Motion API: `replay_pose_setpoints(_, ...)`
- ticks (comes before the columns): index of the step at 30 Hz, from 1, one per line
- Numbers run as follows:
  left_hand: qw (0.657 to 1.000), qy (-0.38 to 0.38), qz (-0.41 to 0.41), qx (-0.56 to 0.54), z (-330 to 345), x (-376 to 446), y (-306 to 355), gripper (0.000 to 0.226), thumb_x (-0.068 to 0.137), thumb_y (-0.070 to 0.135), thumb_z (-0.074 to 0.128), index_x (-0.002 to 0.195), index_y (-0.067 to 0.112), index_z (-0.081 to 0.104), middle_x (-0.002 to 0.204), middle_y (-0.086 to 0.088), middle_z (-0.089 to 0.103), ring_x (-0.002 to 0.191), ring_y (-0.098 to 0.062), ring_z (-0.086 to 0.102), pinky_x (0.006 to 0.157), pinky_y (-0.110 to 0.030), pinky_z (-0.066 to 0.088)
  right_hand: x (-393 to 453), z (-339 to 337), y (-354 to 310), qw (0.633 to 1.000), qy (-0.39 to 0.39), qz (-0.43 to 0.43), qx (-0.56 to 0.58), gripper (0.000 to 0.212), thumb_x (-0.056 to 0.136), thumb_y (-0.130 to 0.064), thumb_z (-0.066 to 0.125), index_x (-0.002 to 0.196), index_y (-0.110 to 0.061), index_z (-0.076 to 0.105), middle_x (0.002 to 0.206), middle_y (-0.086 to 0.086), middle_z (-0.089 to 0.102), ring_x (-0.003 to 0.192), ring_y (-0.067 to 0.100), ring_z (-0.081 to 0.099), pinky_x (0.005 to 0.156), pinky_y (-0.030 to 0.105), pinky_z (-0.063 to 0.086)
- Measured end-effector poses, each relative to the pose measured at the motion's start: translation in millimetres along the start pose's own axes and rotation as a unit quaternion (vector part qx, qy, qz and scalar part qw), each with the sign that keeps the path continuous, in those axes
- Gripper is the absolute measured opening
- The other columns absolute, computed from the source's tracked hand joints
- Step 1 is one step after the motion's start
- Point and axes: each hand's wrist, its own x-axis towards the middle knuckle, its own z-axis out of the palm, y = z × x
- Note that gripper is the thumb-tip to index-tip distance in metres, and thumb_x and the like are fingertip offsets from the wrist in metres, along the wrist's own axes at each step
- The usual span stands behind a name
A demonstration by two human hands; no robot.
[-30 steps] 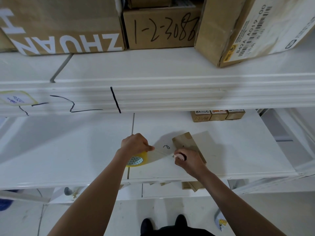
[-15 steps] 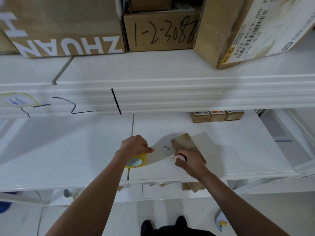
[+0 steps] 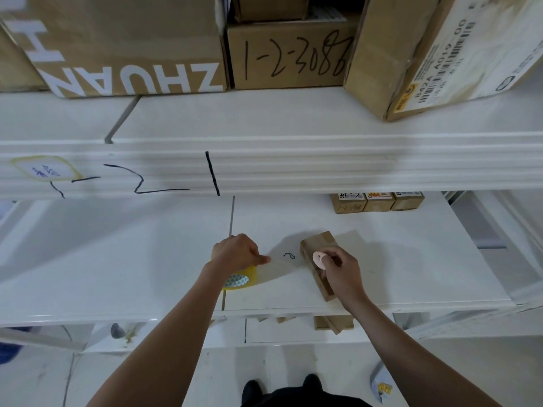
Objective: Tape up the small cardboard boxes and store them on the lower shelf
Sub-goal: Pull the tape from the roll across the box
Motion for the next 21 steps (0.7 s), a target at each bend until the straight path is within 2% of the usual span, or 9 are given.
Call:
replay_pose_setpoints(2,1.0,0.001,0.0,0.002,0,-1,0,0.044,0.076,0.077,0.065,0.067,0.034,0.068,0.081,0.015,0.069,0.088,-0.013,0.064,0.075,-0.031,0.044,3,1,-5,1.0,0.008,-0.001,0.02,0.024,0.095,-0.014,0.058,0.111,-0.026,0.071,0.096,0.001,0.072,0.073,0.014,0.067,0.071,0.031,0.055)
replay_pose_setpoints(4,1.0,0.002,-0.004,-0.002,-1,0,0,0.044,0.075,0.076,0.066,0.067,0.033,0.069,0.08,0.016,0.068,0.087,-0.013,0.064,0.074,-0.031,0.043,8,-1,-11,1.0,0.013,-0.02,0.016,0.026,0.097,-0.012,0.055,0.114,-0.024,0.07,0.095,0.0,0.072,0.068,0.008,0.067,0.063,0.019,0.054)
replay_pose_setpoints(6,1.0,0.004,-0.005,-0.007,0,0,0,0.045,0.075,0.076,0.067,0.065,0.033,0.067,0.077,0.017,0.067,0.086,-0.013,0.063,0.073,-0.03,0.042,18,-4,-18,0.999,0.021,-0.039,-0.004,0.024,0.1,-0.015,0.053,0.117,-0.022,0.068,0.098,-0.003,0.071,0.078,0.007,0.069,0.063,0.014,0.052)
replay_pose_setpoints(9,1.0,0.01,0.003,-0.008,0,-2,-1,0.045,0.075,0.077,0.066,0.066,0.033,0.068,0.078,0.017,0.067,0.085,-0.012,0.063,0.071,-0.029,0.04,35,-2,-33,0.996,0.031,-0.069,-0.039,0.02,0.1,-0.02,0.057,0.119,-0.02,0.061,0.105,-0.01,0.065,0.095,0.006,0.065,0.073,0.013,0.047)
replay_pose_setpoints(12,1.0,0.009,0.003,-0.009,-1,-2,0,0.045,0.075,0.077,0.066,0.066,0.033,0.067,0.077,0.016,0.067,0.085,-0.012,0.063,0.072,-0.03,0.041,46,14,-43,0.993,0.021,-0.101,-0.049,0.01,0.103,-0.016,0.054,0.112,-0.017,0.052,0.097,-0.008,0.064,0.089,0.004,0.063,0.072,0.01,0.044)
replay_pose_setpoints(14,1.0,0.004,-0.003,-0.018,-2,-2,-1,0.046,0.075,0.078,0.066,0.063,0.033,0.065,0.075,0.016,0.065,0.084,-0.012,0.062,0.072,-0.03,0.041,47,27,-42,0.99,0.011,-0.121,-0.073,0.007,0.106,-0.018,0.049,0.11,-0.013,0.049,0.092,-0.005,0.064,0.085,0.007,0.061,0.071,0.016,0.045)
replay_pose_setpoints(17,0.999,0.0,-0.013,-0.029,-5,-2,-5,0.047,0.074,0.079,0.065,0.064,0.033,0.066,0.073,0.017,0.064,0.082,-0.01,0.06,0.07,-0.03,0.04,45,37,-29,0.99,0.039,-0.11,-0.078,0.017,0.107,-0.02,0.047,0.118,-0.008,0.05,0.1,0.009,0.068,0.09,0.023,0.064,0.078,0.035,0.05)
replay_pose_setpoints(21,0.999,-0.009,-0.019,-0.034,-6,-2,-9,0.05,0.072,0.081,0.065,0.062,0.032,0.066,0.071,0.017,0.065,0.08,-0.008,0.059,0.069,-0.03,0.04,47,37,-19,0.987,0.119,-0.086,-0.058,0.021,0.107,-0.019,0.047,0.122,-0.005,0.051,0.101,0.014,0.068,0.091,0.029,0.065,0.075,0.035,0.05)
